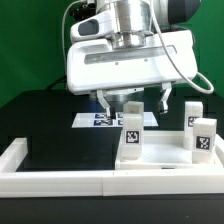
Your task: Assemble square table
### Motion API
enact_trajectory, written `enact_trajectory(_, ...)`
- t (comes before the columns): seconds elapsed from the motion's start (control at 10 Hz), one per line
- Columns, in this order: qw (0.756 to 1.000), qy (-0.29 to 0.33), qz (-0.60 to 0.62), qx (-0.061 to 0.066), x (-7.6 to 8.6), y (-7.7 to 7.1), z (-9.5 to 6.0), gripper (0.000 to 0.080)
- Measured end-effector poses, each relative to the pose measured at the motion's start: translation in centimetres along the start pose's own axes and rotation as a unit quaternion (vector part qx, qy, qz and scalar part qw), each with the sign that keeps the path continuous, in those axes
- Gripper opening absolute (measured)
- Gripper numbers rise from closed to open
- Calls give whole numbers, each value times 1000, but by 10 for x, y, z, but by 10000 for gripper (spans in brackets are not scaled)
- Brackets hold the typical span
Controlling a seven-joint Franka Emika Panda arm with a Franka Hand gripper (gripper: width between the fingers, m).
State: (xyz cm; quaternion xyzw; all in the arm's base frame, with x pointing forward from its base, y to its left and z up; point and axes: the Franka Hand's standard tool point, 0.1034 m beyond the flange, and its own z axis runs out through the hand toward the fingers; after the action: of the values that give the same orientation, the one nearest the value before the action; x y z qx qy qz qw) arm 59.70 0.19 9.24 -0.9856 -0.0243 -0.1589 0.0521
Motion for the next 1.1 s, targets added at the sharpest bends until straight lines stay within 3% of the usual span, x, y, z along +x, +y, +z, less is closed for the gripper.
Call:
enact_trajectory(0.3,997,-73,0,19,3,2,-1,649)
enact_trajectory(0.7,997,-71,0,19,5,2,0,649)
enact_trajectory(0.8,997,-71,5,18,4,3,0,649)
enact_trajectory(0.9,997,-74,31,5,2,12,0,649)
enact_trajectory(1.1,996,-77,47,-8,1,11,2,649)
